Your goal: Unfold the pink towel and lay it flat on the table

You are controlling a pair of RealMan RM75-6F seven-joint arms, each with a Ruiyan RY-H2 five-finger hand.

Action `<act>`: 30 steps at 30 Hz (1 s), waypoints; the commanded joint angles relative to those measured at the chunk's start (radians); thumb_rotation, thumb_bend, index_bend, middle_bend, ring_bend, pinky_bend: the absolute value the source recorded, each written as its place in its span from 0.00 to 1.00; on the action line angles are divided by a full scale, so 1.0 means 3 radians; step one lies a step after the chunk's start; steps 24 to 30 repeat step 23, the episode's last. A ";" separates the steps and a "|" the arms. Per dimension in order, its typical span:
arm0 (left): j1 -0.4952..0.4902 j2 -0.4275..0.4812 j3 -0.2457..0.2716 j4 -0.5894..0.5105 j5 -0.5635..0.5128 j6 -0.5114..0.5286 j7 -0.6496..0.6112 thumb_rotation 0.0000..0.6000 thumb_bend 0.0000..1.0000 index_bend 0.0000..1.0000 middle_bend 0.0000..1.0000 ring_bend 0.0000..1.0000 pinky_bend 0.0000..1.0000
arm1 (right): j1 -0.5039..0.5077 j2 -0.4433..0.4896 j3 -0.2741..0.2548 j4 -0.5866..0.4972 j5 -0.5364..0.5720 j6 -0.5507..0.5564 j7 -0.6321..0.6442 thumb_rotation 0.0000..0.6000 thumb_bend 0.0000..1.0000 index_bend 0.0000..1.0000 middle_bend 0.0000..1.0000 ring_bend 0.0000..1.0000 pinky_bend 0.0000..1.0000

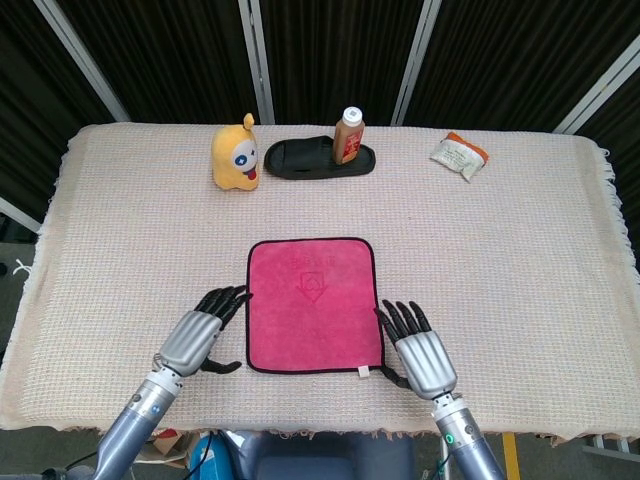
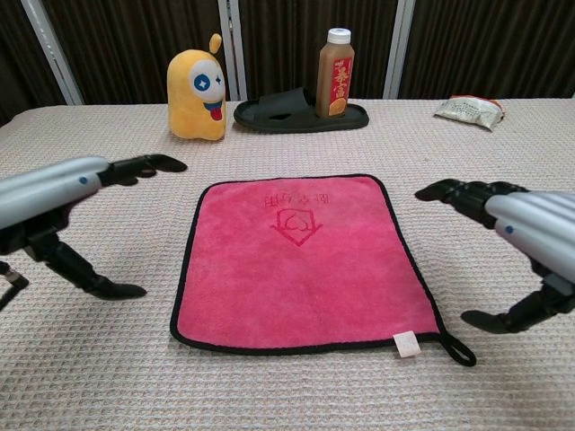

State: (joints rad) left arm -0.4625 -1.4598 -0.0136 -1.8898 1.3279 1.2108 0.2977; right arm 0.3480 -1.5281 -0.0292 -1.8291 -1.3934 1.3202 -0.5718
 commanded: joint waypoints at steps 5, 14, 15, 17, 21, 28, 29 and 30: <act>0.0445 0.0298 0.0155 0.0294 0.0553 0.0741 -0.0279 1.00 0.00 0.02 0.00 0.00 0.00 | -0.0162 0.0344 0.0042 0.0445 -0.0179 0.0234 0.0610 1.00 0.22 0.00 0.00 0.00 0.04; 0.0890 0.0467 0.0225 0.0745 0.0761 0.1395 -0.0548 1.00 0.00 0.02 0.00 0.00 0.00 | -0.0440 0.0644 0.0058 0.0981 -0.0076 0.0394 0.1497 1.00 0.22 0.00 0.00 0.00 0.04; 0.0935 0.0483 0.0222 0.0799 0.0747 0.1442 -0.0567 1.00 0.00 0.02 0.00 0.00 0.00 | -0.0475 0.0682 0.0058 0.0996 -0.0087 0.0430 0.1592 1.00 0.22 0.00 0.00 0.00 0.04; 0.1033 0.0523 0.0207 0.0853 0.0669 0.1511 -0.0638 1.00 0.00 0.01 0.00 0.00 0.00 | -0.0549 0.0743 0.0058 0.1018 -0.0124 0.0520 0.1749 1.00 0.22 0.00 0.00 0.00 0.04; 0.1191 0.0621 0.0240 0.1021 0.0641 0.1603 -0.0851 1.00 0.00 0.00 0.00 0.00 0.00 | -0.0683 0.0759 0.0012 0.1088 -0.0256 0.0698 0.1875 1.00 0.22 0.00 0.00 0.00 0.04; 0.1249 0.0631 0.0247 0.1144 0.0639 0.1631 -0.0923 1.00 0.00 0.00 0.00 0.00 0.00 | -0.0694 0.0747 -0.0006 0.1144 -0.0320 0.0707 0.1835 1.00 0.22 0.00 0.00 0.00 0.04; 0.1249 0.0631 0.0247 0.1144 0.0639 0.1631 -0.0923 1.00 0.00 0.00 0.00 0.00 0.00 | -0.0694 0.0747 -0.0006 0.1144 -0.0320 0.0707 0.1835 1.00 0.22 0.00 0.00 0.00 0.04; 0.1249 0.0631 0.0247 0.1144 0.0639 0.1631 -0.0923 1.00 0.00 0.00 0.00 0.00 0.00 | -0.0694 0.0747 -0.0006 0.1144 -0.0320 0.0707 0.1835 1.00 0.22 0.00 0.00 0.00 0.04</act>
